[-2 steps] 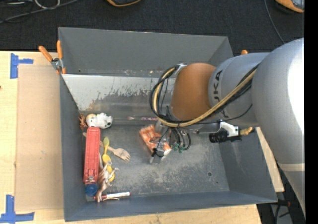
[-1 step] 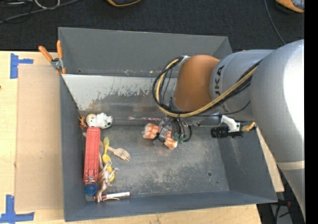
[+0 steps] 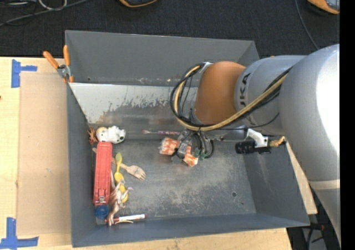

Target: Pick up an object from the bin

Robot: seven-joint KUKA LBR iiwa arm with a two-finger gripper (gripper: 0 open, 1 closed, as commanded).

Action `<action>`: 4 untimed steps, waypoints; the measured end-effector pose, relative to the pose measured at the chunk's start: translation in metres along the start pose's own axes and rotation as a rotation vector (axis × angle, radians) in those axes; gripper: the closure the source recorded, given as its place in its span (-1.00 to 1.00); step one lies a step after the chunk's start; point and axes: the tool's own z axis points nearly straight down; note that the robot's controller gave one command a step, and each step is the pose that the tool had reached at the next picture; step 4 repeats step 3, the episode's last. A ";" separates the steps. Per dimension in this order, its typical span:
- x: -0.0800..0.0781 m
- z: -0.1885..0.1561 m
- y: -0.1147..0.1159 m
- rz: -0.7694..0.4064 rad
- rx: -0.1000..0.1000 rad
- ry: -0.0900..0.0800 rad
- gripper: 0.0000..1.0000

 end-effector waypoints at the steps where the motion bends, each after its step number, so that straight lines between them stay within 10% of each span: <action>1: 0.003 -0.058 -0.002 -0.002 0.002 0.006 1.00; 3: 0.008 -0.181 0.007 -0.008 0.004 0.009 1.00; 4: 0.008 -0.181 0.007 -0.008 0.004 0.009 1.00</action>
Offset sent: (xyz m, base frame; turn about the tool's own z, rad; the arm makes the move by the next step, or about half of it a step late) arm -0.0125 0.0097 0.1542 -0.0328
